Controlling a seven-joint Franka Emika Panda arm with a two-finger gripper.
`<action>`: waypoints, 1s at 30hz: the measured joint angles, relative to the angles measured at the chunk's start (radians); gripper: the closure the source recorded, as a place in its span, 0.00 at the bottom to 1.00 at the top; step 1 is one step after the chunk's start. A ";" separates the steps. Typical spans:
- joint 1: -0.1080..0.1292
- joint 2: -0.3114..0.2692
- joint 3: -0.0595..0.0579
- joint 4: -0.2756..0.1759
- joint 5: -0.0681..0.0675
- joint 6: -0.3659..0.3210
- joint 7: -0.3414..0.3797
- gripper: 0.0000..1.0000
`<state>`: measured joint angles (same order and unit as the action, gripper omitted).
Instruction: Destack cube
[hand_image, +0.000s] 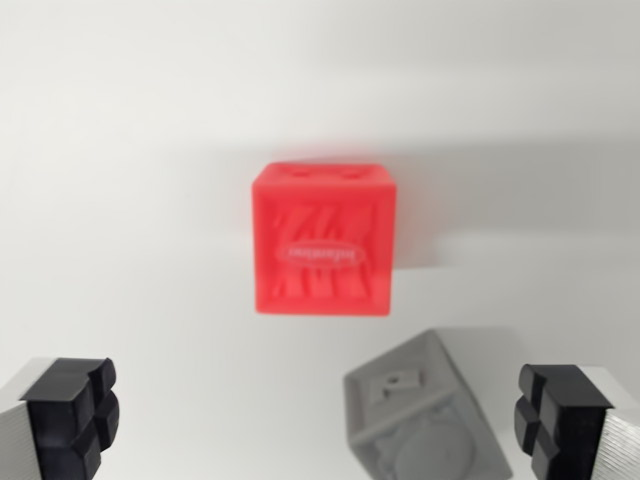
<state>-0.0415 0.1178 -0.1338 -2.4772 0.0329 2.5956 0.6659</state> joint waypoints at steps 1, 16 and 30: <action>0.000 -0.015 0.000 0.000 -0.004 -0.014 0.003 0.00; -0.001 -0.157 -0.001 0.029 -0.036 -0.182 0.026 0.00; -0.001 -0.244 -0.001 0.079 -0.049 -0.320 0.037 0.00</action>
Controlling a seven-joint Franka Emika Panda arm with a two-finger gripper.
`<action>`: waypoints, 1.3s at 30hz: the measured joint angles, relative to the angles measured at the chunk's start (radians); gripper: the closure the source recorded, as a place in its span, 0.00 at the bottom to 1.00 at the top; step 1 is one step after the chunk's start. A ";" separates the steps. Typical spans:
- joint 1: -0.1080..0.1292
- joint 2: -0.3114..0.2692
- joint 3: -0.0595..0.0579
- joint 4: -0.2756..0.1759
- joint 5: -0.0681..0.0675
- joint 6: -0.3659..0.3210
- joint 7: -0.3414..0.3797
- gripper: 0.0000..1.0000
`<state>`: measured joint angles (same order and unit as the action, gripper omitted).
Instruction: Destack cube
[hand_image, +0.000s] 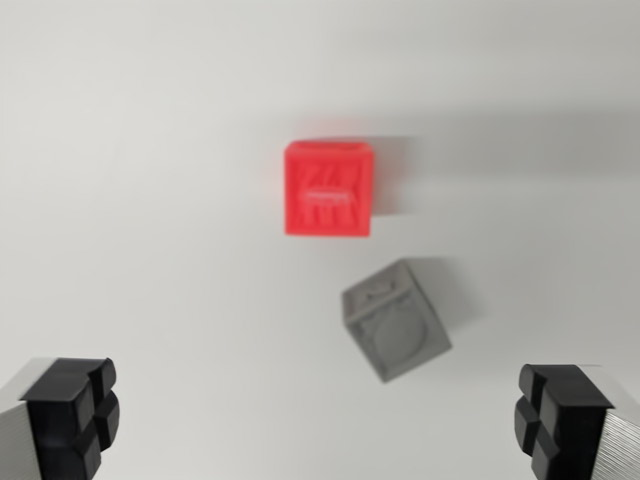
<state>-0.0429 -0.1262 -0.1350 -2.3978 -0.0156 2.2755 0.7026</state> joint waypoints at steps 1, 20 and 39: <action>0.000 -0.003 0.000 0.002 0.000 -0.004 0.000 0.00; 0.000 -0.060 0.002 0.061 -0.007 -0.120 0.005 0.00; 0.000 -0.062 0.002 0.067 -0.007 -0.130 0.005 0.00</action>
